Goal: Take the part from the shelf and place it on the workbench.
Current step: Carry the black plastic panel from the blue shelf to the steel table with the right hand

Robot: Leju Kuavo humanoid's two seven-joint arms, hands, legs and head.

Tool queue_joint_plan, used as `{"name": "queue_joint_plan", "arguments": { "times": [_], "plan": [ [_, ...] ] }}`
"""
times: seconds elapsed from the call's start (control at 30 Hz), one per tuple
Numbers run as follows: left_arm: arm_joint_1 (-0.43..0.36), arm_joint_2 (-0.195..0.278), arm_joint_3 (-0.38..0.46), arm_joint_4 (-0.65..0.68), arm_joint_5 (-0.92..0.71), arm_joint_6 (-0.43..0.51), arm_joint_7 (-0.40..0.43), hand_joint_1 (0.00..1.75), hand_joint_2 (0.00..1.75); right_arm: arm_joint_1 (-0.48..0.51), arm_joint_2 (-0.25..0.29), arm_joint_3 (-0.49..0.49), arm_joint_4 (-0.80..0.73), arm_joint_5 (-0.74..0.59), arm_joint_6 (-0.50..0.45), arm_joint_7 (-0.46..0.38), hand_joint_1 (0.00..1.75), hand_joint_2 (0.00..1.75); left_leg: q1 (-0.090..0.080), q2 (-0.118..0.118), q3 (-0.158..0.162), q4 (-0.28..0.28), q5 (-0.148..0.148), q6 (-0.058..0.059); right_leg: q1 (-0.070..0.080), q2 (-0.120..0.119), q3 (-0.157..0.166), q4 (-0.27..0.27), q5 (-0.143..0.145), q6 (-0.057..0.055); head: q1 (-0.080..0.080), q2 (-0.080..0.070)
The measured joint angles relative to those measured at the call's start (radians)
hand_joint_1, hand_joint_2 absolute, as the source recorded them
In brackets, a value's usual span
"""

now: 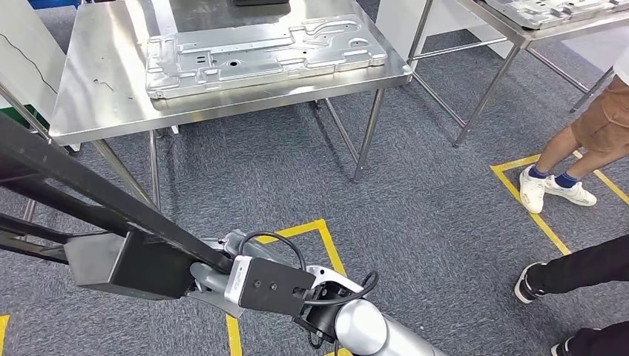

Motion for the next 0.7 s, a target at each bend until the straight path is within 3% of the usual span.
{"name": "queue_joint_plan", "arguments": {
  "times": [0.03,0.1,0.17,0.4,0.7],
  "plan": [
    [0.0,0.0,0.0,0.0,0.0,0.0,0.0,0.0,1.75,0.0,0.0,0.0,0.0,0.001,-0.001,0.0,1.75,0.0,-0.004,0.001,-0.002,0.002,-0.001,-0.001,0.002,-0.003,0.018,-0.039,0.008,-0.001,0.0,0.0],
    [0.001,0.0,0.0,0.0,0.0,-0.001,0.0,0.0,1.75,0.001,0.0,0.0,0.0,0.002,-0.003,0.0,1.75,0.0,-0.007,0.002,-0.005,0.003,-0.003,-0.002,0.005,-0.002,0.024,-0.058,0.008,0.003,-0.002,0.0],
    [0.002,0.0,0.0,0.0,0.0,-0.001,0.0,0.0,1.75,0.002,0.001,0.0,0.0,0.004,-0.006,0.0,1.75,0.0,-0.005,0.003,-0.003,0.001,-0.001,-0.003,0.007,-0.001,0.024,-0.058,0.008,0.006,-0.002,0.0],
    [0.001,0.0,0.0,0.0,-0.002,-0.001,0.0,0.0,1.75,0.002,0.0,0.0,0.0,0.014,-0.008,0.001,1.75,0.0,-0.003,0.003,0.0,-0.01,0.005,-0.013,0.01,0.0,0.024,-0.058,0.009,0.001,-0.002,0.0],
    [0.001,0.0,0.0,0.0,-0.003,0.0,0.0,0.0,1.75,0.002,0.0,0.0,0.0,0.015,-0.008,0.001,1.75,0.0,-0.007,0.003,0.0,-0.009,0.006,-0.015,0.008,-0.001,0.024,-0.058,0.011,0.0,-0.002,0.0]
  ]
}}
